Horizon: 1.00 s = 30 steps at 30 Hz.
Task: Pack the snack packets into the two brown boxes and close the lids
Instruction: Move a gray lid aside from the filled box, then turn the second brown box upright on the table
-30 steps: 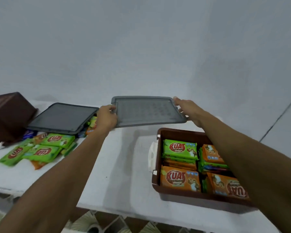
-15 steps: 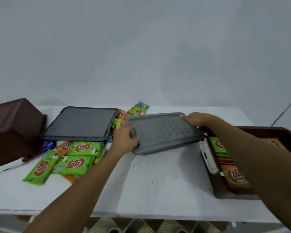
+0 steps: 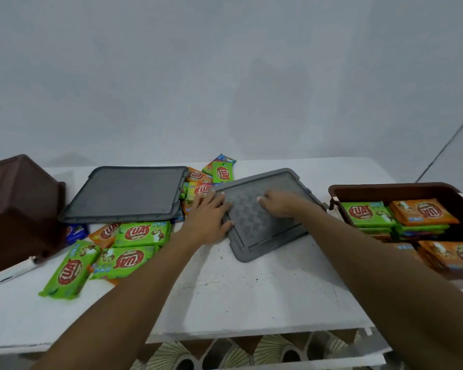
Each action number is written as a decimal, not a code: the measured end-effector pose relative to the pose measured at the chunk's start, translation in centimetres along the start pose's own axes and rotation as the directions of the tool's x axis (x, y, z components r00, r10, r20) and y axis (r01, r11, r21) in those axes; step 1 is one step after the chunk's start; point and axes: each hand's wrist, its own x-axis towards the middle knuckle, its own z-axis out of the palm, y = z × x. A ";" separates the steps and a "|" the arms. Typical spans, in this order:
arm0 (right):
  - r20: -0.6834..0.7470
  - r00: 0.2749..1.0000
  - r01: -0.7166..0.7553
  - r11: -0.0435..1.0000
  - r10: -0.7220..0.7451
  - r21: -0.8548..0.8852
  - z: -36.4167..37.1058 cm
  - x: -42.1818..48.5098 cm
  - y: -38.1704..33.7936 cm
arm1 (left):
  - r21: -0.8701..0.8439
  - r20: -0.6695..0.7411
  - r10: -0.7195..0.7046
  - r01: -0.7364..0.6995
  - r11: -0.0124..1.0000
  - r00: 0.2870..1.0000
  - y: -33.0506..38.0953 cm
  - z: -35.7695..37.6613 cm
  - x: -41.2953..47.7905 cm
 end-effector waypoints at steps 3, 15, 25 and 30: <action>-0.055 0.998 -0.020 0.998 0.024 0.068 1.7 -0.3 0.2 | -0.051 -0.150 0.036 -0.044 0.998 0.988 0.6 0.6 -2.3; -0.177 0.984 0.009 0.998 0.003 0.064 6.4 -3.8 1.0 | -0.576 -0.278 0.031 -0.193 0.794 0.960 1.6 1.1 -9.6; -0.337 0.911 0.242 0.970 -0.237 -0.027 7.9 -6.5 -4.7 | -0.270 -0.393 -0.197 0.092 0.959 0.898 -5.9 -1.9 -16.1; -0.332 0.865 0.407 0.913 -0.377 0.025 11.2 -6.7 -12.9 | -0.263 -0.269 -0.426 0.360 0.895 0.863 -13.3 -0.1 -21.4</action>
